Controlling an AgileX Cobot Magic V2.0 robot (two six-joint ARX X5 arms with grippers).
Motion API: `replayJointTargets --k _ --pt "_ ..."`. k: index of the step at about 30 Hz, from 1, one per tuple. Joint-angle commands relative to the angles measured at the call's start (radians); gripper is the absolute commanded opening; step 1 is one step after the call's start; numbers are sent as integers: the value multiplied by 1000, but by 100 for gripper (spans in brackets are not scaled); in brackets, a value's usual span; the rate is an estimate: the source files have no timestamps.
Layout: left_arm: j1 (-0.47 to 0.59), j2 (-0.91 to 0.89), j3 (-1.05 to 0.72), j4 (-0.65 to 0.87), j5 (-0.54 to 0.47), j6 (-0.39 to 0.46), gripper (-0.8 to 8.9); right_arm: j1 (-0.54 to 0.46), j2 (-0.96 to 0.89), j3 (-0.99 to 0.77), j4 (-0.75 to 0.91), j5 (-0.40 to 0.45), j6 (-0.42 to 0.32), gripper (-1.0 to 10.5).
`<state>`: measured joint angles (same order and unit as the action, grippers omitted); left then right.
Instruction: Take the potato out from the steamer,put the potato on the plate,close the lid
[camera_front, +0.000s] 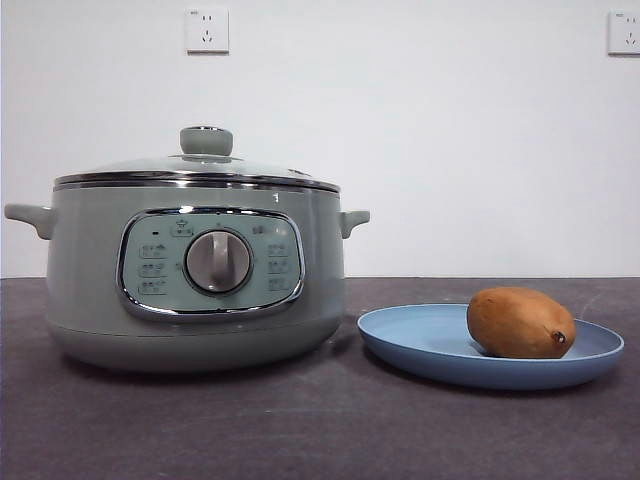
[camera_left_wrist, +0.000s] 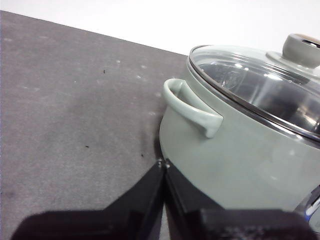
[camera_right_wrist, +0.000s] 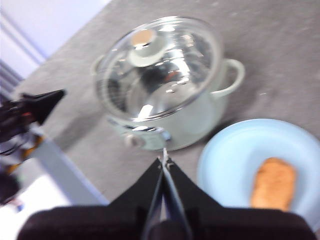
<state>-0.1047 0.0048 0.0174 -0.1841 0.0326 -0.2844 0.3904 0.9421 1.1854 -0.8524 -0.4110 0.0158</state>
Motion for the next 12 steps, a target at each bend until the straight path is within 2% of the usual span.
replayJointTargets --k 1,3,7,12 --pt "3 -2 -13 2 -5 0 -3 -20 -36 -4 42 142 5 6" --pt "3 -2 -13 2 -5 0 -3 -49 -82 -24 57 191 5 6" --pt "3 -2 -13 2 -5 0 -3 -134 -222 -144 138 194 13 6" --pt "3 -2 -13 2 -5 0 -3 -274 -464 -438 407 206 13 6"
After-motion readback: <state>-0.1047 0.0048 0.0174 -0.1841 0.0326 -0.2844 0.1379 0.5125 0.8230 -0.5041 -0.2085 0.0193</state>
